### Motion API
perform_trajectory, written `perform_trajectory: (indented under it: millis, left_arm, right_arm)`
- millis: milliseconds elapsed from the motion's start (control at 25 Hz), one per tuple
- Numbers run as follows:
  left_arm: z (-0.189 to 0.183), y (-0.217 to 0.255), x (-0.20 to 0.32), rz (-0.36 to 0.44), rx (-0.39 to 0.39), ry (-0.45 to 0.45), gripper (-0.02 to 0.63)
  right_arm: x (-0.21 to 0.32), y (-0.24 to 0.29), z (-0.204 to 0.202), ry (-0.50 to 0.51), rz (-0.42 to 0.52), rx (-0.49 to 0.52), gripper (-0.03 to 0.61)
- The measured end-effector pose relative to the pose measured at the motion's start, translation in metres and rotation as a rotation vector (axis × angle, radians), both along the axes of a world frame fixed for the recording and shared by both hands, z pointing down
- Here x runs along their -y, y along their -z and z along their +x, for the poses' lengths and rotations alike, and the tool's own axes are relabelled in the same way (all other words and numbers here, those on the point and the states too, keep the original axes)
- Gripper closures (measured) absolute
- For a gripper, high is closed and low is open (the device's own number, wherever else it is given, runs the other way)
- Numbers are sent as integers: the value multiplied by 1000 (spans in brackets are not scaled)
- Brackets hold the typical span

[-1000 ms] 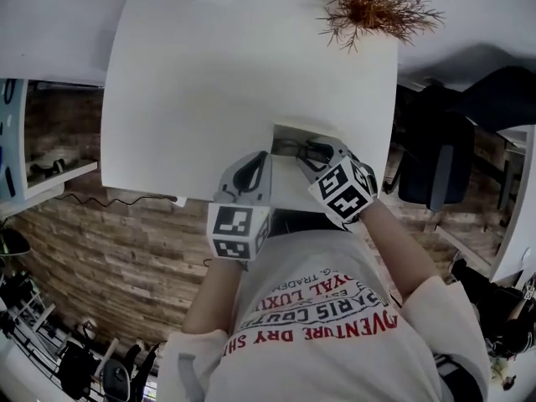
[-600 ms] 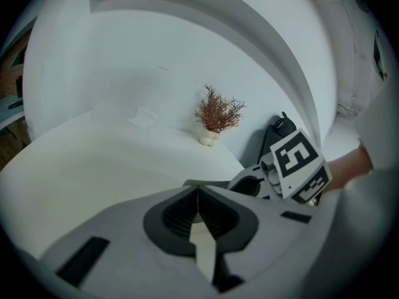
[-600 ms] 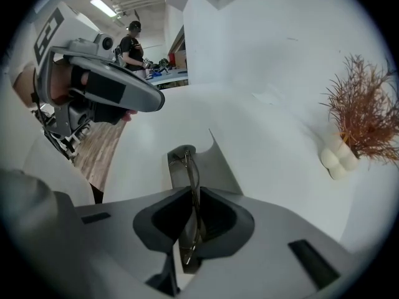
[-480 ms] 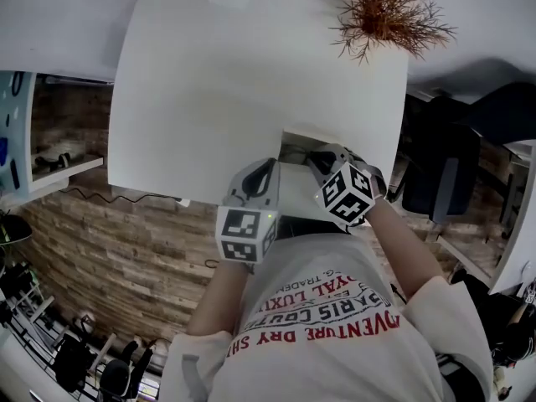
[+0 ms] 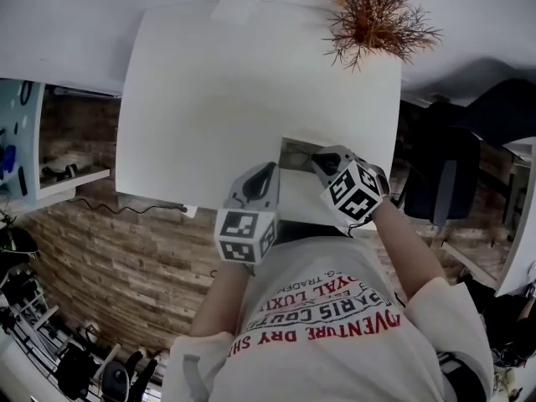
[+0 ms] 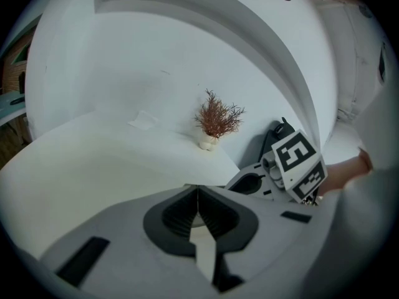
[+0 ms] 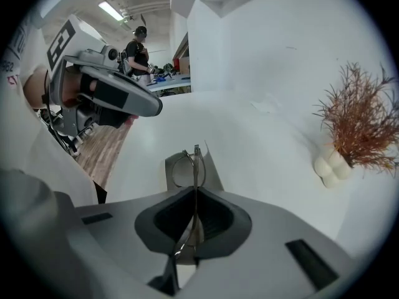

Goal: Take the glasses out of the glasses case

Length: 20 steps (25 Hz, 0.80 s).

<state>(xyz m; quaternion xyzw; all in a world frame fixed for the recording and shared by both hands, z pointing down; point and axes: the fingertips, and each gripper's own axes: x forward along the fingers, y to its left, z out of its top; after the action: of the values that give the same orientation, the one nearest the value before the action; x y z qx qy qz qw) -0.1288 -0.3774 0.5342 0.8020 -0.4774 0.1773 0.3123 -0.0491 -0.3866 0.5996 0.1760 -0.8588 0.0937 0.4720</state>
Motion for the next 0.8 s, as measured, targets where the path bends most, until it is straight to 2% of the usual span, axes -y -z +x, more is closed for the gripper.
perform_trajectory:
  millis: [120, 360, 800]
  left_arm:
    - [-1, 8, 0, 17, 1, 2, 606]
    - [-17, 38, 14, 94, 18, 39, 606]
    - [-14, 107, 34, 262, 9, 4, 606]
  right_arm:
    - [5, 14, 2, -27, 39, 17, 554]
    - [15, 59, 2, -133, 98, 133, 554]
    - [24, 151, 23, -412, 248, 385, 554]
